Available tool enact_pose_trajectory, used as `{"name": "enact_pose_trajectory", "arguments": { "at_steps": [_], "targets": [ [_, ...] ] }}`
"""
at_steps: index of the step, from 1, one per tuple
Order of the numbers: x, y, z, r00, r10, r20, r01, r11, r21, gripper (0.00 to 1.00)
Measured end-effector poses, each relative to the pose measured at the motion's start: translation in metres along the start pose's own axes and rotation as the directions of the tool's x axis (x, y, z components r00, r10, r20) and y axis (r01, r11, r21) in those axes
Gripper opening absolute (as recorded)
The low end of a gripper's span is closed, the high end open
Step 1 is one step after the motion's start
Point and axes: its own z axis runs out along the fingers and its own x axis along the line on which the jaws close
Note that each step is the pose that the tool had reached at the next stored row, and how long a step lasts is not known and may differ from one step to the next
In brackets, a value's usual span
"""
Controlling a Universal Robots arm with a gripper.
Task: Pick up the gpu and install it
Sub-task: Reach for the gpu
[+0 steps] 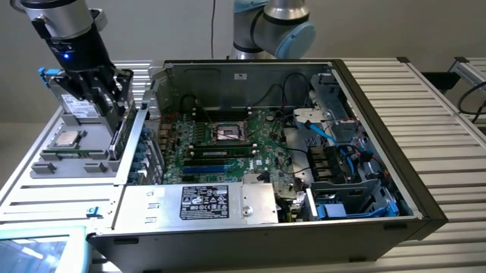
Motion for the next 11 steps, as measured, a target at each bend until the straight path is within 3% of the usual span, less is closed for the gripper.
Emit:
{"name": "enact_pose_trajectory", "arguments": {
  "at_steps": [11],
  "targets": [
    [0.004,0.0002,0.0199,1.0000,0.000,0.0001,0.000,1.0000,-0.0001,0.42]
  ]
}}
